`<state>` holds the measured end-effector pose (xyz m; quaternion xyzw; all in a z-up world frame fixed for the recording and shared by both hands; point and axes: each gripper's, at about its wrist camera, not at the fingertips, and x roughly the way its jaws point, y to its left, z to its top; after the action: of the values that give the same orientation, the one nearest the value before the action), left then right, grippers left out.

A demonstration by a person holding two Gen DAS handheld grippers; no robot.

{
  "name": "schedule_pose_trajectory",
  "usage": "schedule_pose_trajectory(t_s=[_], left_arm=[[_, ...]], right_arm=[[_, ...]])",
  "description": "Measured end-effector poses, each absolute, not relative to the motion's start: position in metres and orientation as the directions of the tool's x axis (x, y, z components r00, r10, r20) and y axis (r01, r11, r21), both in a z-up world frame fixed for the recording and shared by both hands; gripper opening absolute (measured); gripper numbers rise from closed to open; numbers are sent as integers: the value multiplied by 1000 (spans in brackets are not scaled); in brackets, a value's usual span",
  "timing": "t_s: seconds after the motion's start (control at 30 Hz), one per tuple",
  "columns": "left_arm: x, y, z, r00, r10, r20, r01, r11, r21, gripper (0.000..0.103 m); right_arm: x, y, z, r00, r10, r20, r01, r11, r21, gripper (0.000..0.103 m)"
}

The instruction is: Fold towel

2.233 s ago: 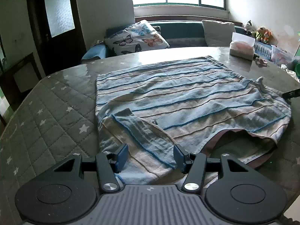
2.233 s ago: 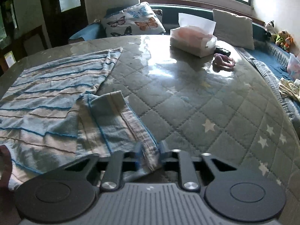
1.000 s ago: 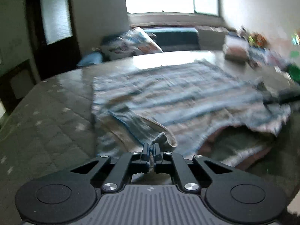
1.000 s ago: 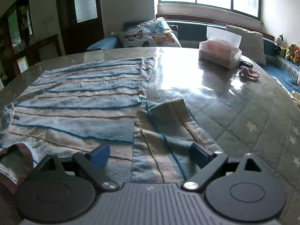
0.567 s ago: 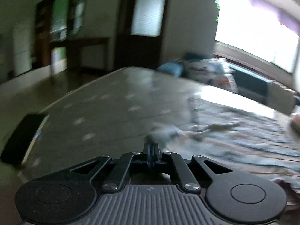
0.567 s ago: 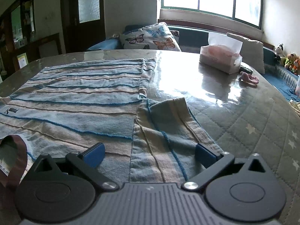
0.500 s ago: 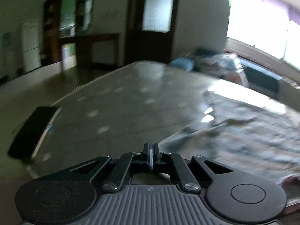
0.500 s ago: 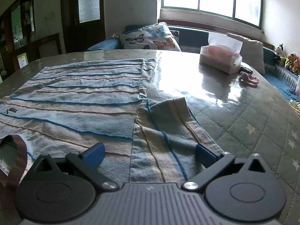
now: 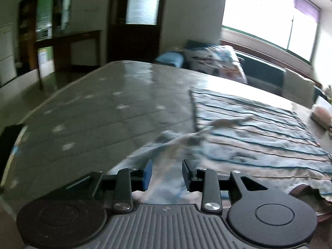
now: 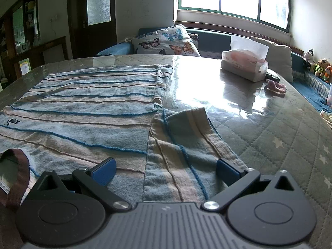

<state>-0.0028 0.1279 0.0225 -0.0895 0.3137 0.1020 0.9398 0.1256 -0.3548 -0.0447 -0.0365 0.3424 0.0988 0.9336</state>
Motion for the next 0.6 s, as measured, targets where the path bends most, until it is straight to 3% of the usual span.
schedule_pose_trajectory(t_s=[0.07, 0.2, 0.6], left_arm=[[13, 119, 21, 784, 112, -611, -214, 972, -97, 41], [39, 111, 16, 779, 65, -624, -164, 981, -102, 41], [69, 132, -2, 754, 123, -645, -234, 968, -89, 37]], right_arm=[[126, -355, -45, 746, 160, -647, -210, 978, 0, 103], [126, -355, -45, 746, 160, -646, -210, 978, 0, 103], [125, -355, -45, 746, 160, -646, -210, 978, 0, 103]])
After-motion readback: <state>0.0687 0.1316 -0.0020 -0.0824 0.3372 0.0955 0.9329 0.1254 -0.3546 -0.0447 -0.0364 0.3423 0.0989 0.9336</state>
